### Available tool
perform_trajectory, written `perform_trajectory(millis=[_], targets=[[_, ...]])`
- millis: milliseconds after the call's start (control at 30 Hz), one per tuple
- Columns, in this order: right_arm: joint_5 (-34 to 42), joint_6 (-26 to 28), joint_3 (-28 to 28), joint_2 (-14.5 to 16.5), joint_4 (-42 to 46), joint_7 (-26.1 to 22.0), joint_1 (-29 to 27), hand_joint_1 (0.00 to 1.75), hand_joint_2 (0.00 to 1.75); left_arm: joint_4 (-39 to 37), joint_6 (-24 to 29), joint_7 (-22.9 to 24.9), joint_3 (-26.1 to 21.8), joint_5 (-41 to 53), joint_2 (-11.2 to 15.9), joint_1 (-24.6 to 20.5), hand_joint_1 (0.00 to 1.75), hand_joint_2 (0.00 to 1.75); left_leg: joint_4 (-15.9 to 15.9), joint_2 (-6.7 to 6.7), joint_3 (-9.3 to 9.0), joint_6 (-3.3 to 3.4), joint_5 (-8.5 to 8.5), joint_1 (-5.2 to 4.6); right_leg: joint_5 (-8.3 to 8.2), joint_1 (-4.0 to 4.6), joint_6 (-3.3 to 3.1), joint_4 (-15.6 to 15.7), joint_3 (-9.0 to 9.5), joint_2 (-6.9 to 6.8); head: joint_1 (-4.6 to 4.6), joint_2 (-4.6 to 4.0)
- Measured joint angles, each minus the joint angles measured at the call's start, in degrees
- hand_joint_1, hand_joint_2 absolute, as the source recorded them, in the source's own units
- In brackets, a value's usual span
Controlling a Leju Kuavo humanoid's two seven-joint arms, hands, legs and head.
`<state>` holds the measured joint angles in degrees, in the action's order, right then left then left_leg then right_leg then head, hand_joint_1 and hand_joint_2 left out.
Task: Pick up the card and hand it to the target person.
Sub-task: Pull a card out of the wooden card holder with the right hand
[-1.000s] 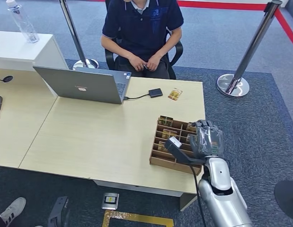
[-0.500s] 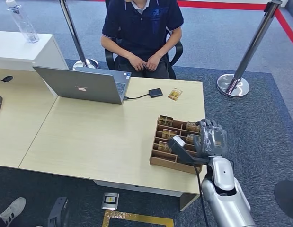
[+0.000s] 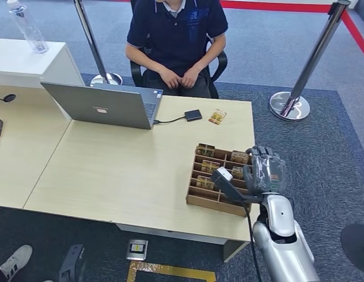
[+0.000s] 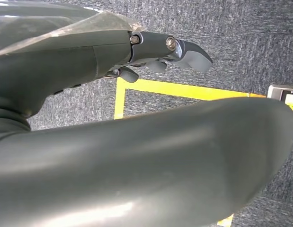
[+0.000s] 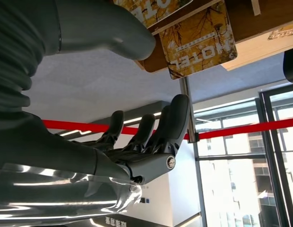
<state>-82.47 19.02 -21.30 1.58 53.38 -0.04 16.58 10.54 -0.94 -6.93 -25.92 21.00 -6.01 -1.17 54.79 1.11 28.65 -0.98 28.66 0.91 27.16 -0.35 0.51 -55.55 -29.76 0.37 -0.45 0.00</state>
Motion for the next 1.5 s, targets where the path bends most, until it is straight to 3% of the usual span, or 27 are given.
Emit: perform_trajectory(millis=[1233,1367,1500], targets=[[0.3,0.0,1.0,0.6,-1.3,0.4,-4.3,0.82,1.75,0.0,-0.1,0.2,-1.1,1.9,-0.1,0.0,0.0,0.0,0.0,0.0,-0.02,0.0,-0.01,0.0,-0.03,0.0,0.03,0.0,0.01,0.0,-0.01,0.0],[0.1,0.0,1.0,0.7,-1.3,0.4,-4.3,1.06,1.75,0.0,-0.1,0.2,-1.3,2.1,-0.1,0.0,0.0,0.0,0.0,0.0,-0.01,0.0,-0.01,0.0,-0.03,0.0,0.03,0.0,0.0,0.0,-0.01,0.0],[-0.1,-0.2,1.0,0.9,-1.1,0.4,-4.7,1.58,1.75,0.0,-0.1,0.2,-1.4,2.6,-0.1,0.0,0.0,0.0,0.0,0.0,0.0,0.01,-0.01,0.0,-0.03,0.0,0.03,0.0,0.0,0.0,-0.01,0.0]])
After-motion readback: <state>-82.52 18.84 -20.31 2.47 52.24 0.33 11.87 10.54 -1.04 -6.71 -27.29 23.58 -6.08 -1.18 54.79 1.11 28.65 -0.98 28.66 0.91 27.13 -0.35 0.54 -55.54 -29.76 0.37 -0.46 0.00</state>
